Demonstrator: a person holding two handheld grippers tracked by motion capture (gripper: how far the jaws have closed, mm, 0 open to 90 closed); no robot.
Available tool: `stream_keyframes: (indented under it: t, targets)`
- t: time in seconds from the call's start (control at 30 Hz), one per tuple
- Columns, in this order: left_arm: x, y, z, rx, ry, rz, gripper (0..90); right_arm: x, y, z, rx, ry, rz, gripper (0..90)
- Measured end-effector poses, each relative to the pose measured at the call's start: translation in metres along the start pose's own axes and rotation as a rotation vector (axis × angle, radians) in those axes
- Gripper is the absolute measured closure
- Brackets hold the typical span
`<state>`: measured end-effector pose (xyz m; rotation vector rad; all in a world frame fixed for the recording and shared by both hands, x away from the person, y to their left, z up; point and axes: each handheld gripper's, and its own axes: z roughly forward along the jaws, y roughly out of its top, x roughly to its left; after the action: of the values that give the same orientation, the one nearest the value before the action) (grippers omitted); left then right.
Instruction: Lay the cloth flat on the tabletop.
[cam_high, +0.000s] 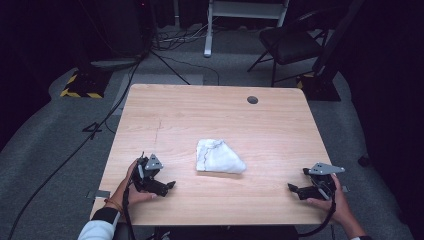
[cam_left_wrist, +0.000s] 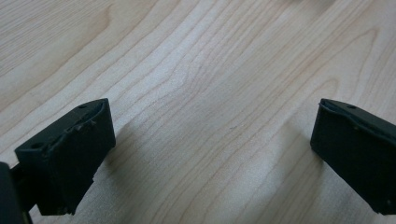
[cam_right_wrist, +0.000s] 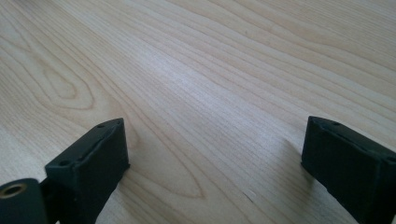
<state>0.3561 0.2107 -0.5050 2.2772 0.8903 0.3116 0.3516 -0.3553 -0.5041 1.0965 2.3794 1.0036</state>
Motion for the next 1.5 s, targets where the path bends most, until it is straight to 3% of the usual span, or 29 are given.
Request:
stream_keyframes:
  t: [0.27,0.3,0.43,0.57,0.6,0.67,0.7,0.73,0.83,1.03,1.27,1.3,1.5]
  targets:
    - [0.0,0.0,0.0,-0.001,-0.003,0.004,0.1,0.001,0.006,0.002,0.022,-0.001,0.004,11.0]
    - [0.0,0.0,0.0,0.0,-0.003,0.006,0.1,0.002,0.009,0.003,0.018,0.009,-0.01,17.9]
    - [0.0,0.0,0.0,0.0,-0.006,0.006,0.1,0.007,0.017,0.006,0.02,0.007,-0.038,18.9]
    - [0.0,0.0,0.0,-0.001,-0.005,0.006,0.1,0.026,0.043,0.013,-0.018,0.045,-0.113,27.0]
    - [0.0,0.0,0.0,-0.001,-0.005,0.006,0.1,0.026,0.043,0.013,-0.018,0.045,-0.113,27.0]
    - [0.0,0.0,0.0,0.0,-0.005,0.006,0.1,0.042,0.06,0.023,-0.028,0.079,-0.169,30.5]
    - [0.0,0.0,0.0,0.0,-0.005,0.006,0.1,0.042,0.06,0.023,-0.028,0.079,-0.169,30.5]
    - [0.0,0.0,0.0,0.001,-0.006,0.004,0.1,0.053,0.073,0.031,-0.042,0.12,-0.193,32.1]
    - [-0.001,0.002,0.002,-0.001,-0.005,0.006,0.3,0.071,0.089,0.044,-0.052,0.169,-0.233,32.8]
    - [-0.008,0.009,0.008,0.001,-0.013,0.027,0.3,0.091,0.106,0.059,-0.054,0.217,-0.263,33.4]
    - [-0.015,0.026,0.023,-0.001,-0.043,0.049,0.3,0.102,0.115,0.072,-0.04,0.22,-0.278,38.9]
    - [-0.015,0.031,0.027,-0.001,-0.043,0.054,0.3,0.105,0.115,0.075,-0.035,0.223,-0.285,47.2]
    - [-0.016,0.041,0.036,-0.001,-0.046,0.058,0.4,0.102,0.111,0.071,-0.017,0.193,-0.313,73.6]
